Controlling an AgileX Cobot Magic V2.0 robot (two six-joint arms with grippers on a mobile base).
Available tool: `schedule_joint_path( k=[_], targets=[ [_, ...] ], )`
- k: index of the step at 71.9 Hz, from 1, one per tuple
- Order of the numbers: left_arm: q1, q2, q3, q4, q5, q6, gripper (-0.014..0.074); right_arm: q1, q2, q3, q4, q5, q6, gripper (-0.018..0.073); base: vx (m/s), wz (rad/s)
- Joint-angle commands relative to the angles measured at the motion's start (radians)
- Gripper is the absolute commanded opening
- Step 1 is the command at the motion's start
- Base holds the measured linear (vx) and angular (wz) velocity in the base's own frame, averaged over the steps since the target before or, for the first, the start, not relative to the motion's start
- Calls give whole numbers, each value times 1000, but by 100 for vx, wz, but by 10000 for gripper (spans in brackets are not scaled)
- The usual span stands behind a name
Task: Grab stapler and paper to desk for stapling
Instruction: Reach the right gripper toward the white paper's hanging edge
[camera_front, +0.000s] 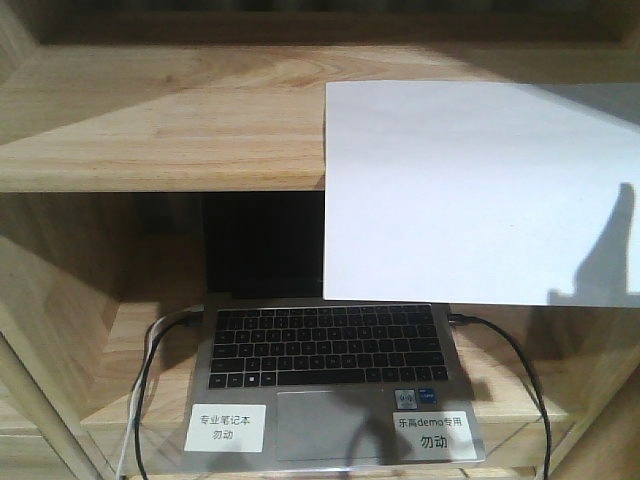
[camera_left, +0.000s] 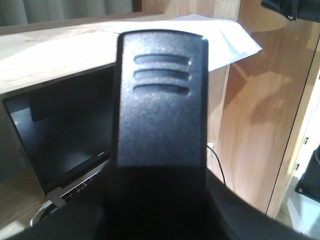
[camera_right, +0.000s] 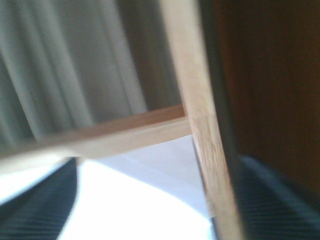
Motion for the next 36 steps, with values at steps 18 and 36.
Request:
schedule_joint_path(
  k=[18, 36],
  targets=[
    [-6, 17, -27, -11, -116, -5, -8, -1, -40, -19, -203, -110, 759, 710, 0, 0],
    [-6, 17, -27, -11, -116, -5, -7, 1, -244, 89, -213, -99, 964, 666, 0, 0]
  ],
)
